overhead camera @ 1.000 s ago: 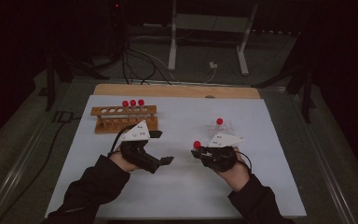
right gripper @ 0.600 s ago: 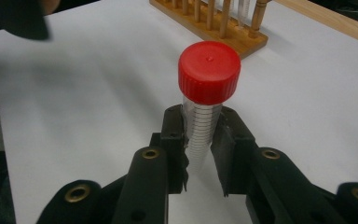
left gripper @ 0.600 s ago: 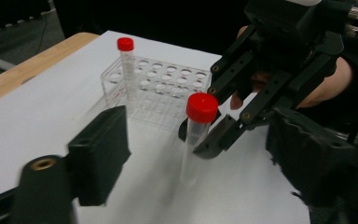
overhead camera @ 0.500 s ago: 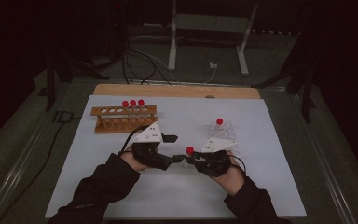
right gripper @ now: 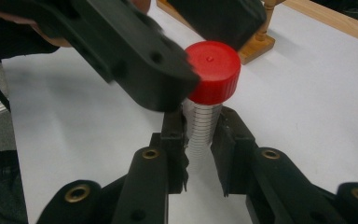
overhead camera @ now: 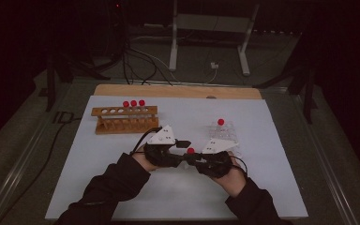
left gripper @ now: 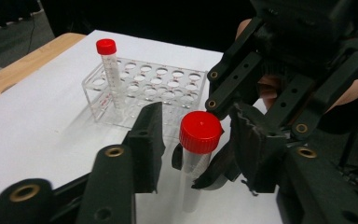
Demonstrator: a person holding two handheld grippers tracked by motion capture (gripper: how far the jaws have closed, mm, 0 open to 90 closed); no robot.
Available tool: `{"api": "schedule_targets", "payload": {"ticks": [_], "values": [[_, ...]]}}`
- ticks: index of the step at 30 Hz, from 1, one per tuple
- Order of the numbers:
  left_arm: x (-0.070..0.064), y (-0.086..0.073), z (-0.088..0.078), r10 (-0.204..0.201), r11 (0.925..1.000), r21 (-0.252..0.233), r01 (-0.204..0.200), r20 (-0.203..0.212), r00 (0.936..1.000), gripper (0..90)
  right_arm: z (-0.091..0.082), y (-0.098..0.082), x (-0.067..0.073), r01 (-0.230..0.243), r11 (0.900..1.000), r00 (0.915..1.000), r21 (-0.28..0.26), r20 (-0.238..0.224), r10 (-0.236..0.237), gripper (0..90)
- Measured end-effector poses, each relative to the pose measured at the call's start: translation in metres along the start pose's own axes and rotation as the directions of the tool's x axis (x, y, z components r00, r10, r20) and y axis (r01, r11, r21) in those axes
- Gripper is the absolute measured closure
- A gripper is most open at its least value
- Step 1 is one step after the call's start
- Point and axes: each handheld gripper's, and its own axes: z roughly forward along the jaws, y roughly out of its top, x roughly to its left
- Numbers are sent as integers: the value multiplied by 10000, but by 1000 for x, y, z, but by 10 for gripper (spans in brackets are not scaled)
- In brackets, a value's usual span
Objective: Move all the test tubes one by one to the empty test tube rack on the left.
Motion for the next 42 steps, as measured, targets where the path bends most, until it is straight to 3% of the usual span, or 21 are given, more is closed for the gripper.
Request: {"api": "schedule_targets", "payload": {"ticks": [5,13,17,35,42], "values": [[0,-1,3,18,10000,7,-19,111,9999,692,-1,0,0,30,10000,10000,-23,20,-29,750],[1,0,2,169,9998,51,-170,83,9998,716,0,0,0,-39,10000,10000,-76,72,40,749],[3,2,-1,58,10000,-38,-58,29,10000,719,-2,0,0,-109,9997,9998,-220,171,113,730],[17,-3,-34,-164,9998,-143,152,-924,9956,720,-17,-1,-9,-488,9955,9979,-812,395,521,456],[21,-9,-49,-283,9995,-137,268,-1252,9917,720,-21,-1,-12,-586,9937,9952,-952,723,656,310]]}}
